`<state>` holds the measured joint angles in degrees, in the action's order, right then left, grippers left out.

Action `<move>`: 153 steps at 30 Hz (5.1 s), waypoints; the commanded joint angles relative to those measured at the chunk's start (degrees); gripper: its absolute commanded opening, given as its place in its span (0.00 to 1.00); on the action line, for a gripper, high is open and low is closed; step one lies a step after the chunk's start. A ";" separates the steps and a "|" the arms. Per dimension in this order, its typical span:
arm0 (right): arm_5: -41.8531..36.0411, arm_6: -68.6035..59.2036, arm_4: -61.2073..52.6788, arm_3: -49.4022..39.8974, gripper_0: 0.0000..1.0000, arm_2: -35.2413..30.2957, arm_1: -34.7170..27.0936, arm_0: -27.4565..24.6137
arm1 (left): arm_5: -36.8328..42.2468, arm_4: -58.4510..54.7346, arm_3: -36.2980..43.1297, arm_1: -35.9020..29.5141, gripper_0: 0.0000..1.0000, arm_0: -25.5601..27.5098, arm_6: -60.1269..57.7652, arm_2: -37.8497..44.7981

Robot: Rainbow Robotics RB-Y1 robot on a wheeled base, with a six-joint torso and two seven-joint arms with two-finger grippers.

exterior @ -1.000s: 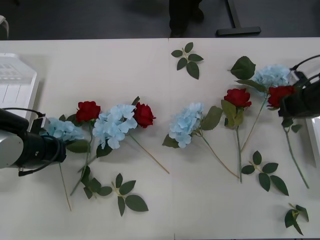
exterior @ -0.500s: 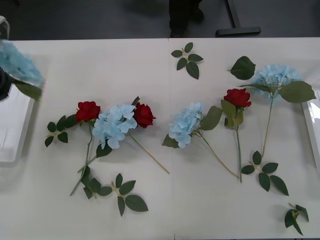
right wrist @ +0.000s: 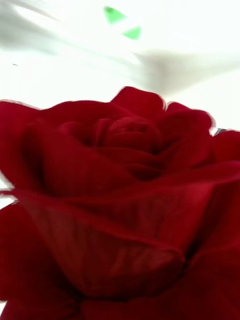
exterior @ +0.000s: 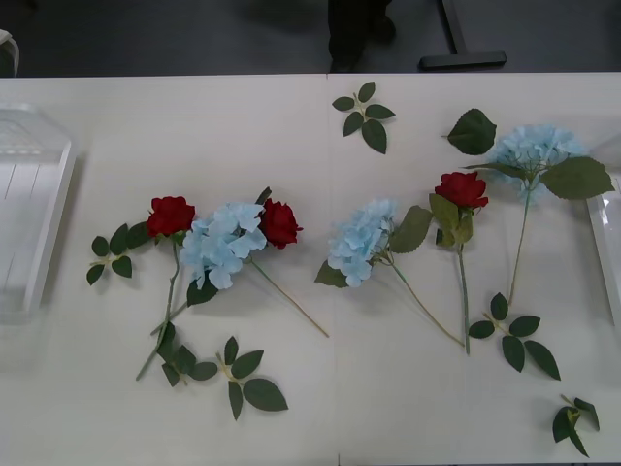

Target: Place the red flowers into the right box and the blue flowers into the left box. If a person shows an open palm, hand one flower to the person first, then continue sorting.

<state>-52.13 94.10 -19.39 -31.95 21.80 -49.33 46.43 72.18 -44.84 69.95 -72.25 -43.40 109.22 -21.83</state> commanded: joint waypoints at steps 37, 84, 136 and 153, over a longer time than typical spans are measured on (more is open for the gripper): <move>-25.38 5.39 -38.27 -23.33 1.00 -5.37 -4.46 3.14 | 10.08 -32.68 8.36 12.93 1.00 8.07 -5.43 8.56; -13.96 -17.81 -24.21 -27.72 0.00 -5.37 10.22 -6.00 | -6.09 13.90 26.38 36.75 0.37 28.46 -26.34 -0.58; -13.43 53.90 -99.00 -53.91 0.00 -13.72 19.97 -5.30 | 0.85 -8.16 40.97 20.49 1.00 28.19 -24.59 13.13; -8.07 54.61 -99.71 -56.38 0.00 -7.39 22.08 -5.48 | -6.62 3.88 31.47 23.65 1.00 24.50 -23.88 -1.55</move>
<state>-60.58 148.00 -119.07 -86.03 14.16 -28.00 40.25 66.21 -42.29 103.09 -49.40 -15.77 86.77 -21.80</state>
